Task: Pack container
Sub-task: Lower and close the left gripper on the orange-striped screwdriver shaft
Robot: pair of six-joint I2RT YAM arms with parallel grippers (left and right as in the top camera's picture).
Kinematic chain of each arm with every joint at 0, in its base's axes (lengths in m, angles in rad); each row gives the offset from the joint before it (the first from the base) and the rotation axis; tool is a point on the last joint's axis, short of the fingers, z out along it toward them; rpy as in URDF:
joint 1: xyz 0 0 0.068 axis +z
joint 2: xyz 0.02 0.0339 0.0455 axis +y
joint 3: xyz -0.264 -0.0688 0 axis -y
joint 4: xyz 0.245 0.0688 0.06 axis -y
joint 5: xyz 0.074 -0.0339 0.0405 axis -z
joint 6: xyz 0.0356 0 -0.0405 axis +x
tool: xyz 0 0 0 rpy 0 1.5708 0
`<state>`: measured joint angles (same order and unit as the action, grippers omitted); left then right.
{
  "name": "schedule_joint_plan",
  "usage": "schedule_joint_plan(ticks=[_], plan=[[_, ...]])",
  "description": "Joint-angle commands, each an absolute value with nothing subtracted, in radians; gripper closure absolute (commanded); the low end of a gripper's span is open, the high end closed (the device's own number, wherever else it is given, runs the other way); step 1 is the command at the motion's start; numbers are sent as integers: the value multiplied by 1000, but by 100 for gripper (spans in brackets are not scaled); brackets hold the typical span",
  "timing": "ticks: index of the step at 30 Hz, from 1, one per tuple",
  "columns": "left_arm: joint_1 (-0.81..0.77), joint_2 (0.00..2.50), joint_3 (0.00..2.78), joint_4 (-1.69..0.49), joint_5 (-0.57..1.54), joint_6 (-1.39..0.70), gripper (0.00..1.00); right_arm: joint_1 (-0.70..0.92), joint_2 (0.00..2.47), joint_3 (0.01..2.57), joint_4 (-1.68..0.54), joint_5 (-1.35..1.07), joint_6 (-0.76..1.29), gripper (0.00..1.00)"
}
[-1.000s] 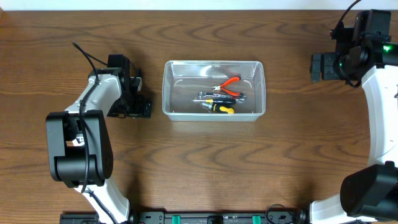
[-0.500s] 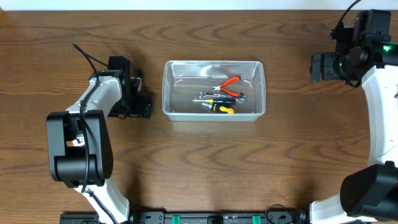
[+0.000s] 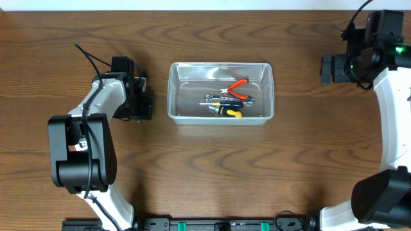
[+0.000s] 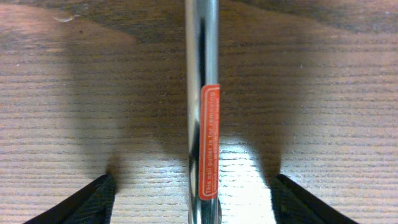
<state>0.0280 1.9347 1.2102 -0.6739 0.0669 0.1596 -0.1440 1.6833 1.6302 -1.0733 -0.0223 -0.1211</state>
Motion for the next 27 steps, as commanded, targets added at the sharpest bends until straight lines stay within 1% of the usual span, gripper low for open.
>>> schedule_joint_plan(ticks=[1,4,8,10,11,16,19,21,22,27], plan=[[28,1937,1192,-684,74,164,30,-154,1685,1633,-1070,-15,-137,1],[28,1937,1192,-690,74,164,35,-154,1685,1633,-1070,-15,-137,1],[28,1937,1192,-691,74,164,44,-154,1685,1633,-1070,-15,-137,1],[28,1937,1192,-691,74,164,52,-154,1685,1633,-1070,-15,-136,1],[28,1937,1192,-691,74,164,55,-154,1685,1633,-1071,-15,-136,1],[28,1937,1192,-690,74,164,57,-154,1685,1633,-1070,-15,-136,1],[28,1937,1192,-690,74,164,61,-154,1685,1633,-1070,-15,-136,1],[28,1937,1192,-690,74,164,61,-154,1685,1633,-1070,-15,-136,1],[28,1937,1192,-691,74,164,64,-154,1685,1633,-1070,-15,-136,1],[28,1937,1192,-691,74,164,67,-154,1685,1633,-1070,-15,-136,1]])
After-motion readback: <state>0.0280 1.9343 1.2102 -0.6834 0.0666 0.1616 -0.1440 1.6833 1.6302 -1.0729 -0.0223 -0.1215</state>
